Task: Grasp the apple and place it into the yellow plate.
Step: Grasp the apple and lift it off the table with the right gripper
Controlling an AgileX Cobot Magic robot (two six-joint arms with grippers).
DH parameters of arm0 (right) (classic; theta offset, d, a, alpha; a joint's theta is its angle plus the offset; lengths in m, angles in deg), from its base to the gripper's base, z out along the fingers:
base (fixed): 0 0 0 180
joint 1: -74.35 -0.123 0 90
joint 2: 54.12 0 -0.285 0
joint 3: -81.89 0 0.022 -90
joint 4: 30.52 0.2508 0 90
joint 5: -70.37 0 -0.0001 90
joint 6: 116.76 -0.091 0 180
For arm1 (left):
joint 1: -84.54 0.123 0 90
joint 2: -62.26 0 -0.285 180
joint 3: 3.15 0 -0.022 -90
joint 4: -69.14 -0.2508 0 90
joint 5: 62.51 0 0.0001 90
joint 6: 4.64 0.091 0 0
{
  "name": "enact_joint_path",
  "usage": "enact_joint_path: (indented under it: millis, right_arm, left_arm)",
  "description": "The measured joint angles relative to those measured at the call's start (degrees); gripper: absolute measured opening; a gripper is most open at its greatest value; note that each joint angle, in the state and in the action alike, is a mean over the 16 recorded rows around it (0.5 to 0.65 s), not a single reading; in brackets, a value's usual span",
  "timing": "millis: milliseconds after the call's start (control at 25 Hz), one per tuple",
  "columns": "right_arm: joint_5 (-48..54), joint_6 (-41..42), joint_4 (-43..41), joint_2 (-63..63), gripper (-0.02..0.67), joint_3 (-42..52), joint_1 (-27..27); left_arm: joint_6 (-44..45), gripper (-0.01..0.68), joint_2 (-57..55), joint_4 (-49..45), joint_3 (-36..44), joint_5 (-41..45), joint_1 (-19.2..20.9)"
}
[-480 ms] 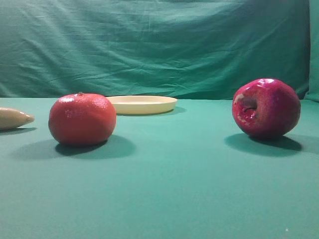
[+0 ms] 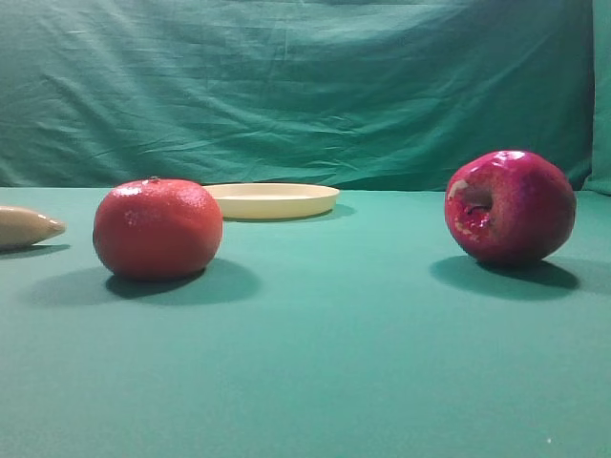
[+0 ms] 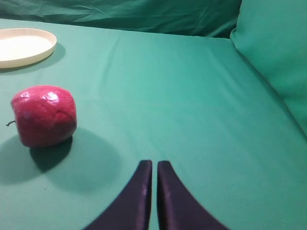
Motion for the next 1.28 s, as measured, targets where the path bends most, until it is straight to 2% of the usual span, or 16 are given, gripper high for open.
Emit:
enact_joint_path:
  millis: [440, 800, 1080, 1280]
  right_arm:
    - [-0.54, -0.23, 0.04, 0.0, 0.0, 0.02, 0.0]
    - [-7.91, -2.09, 3.61, 0.0, 0.0, -0.75, -0.41]
    - [-9.73, -3.03, 7.07, 2.74, 0.0, -6.46, -2.68]
    - [-5.06, -1.67, 7.93, 9.21, 0.0, -12.91, -4.63]
  left_arm:
    - [0.0, 0.157, 0.0, 0.0, 0.0, 0.0, 0.0]
    - [0.0, 0.157, 0.0, 0.0, 0.0, 0.0, 0.0]
    - [0.0, 0.157, 0.0, 0.0, 0.0, 0.0, 0.0]
    - [0.0, 0.157, 0.0, 0.0, 0.0, 0.0, 0.0]
